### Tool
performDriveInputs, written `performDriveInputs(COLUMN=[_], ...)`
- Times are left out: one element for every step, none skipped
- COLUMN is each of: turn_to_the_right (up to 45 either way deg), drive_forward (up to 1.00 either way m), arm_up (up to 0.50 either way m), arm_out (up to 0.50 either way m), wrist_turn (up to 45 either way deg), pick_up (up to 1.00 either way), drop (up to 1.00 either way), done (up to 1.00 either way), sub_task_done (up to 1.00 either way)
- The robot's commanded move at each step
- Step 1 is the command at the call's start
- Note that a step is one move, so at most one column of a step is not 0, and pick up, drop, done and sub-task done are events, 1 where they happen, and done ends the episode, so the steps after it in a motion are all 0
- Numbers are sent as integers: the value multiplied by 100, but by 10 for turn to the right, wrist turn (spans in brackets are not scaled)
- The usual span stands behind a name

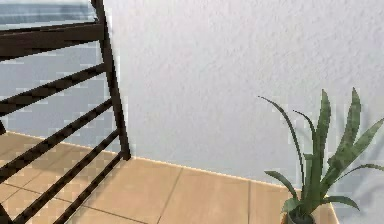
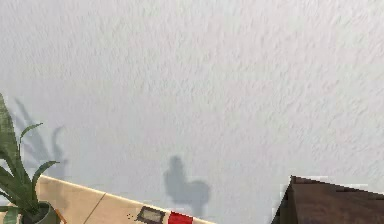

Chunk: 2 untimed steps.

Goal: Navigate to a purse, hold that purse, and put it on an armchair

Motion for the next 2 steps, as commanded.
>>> performDriveInputs(turn_to_the_right=[-150, 0], drive_forward=[0, 0], arm_up=[0, 10], arm_out=[0, 0], wrist_turn=[0, 0], pick_up=[0, 0], drop=[0, 0], done=[0, 0], sub_task_done=[0, 0])
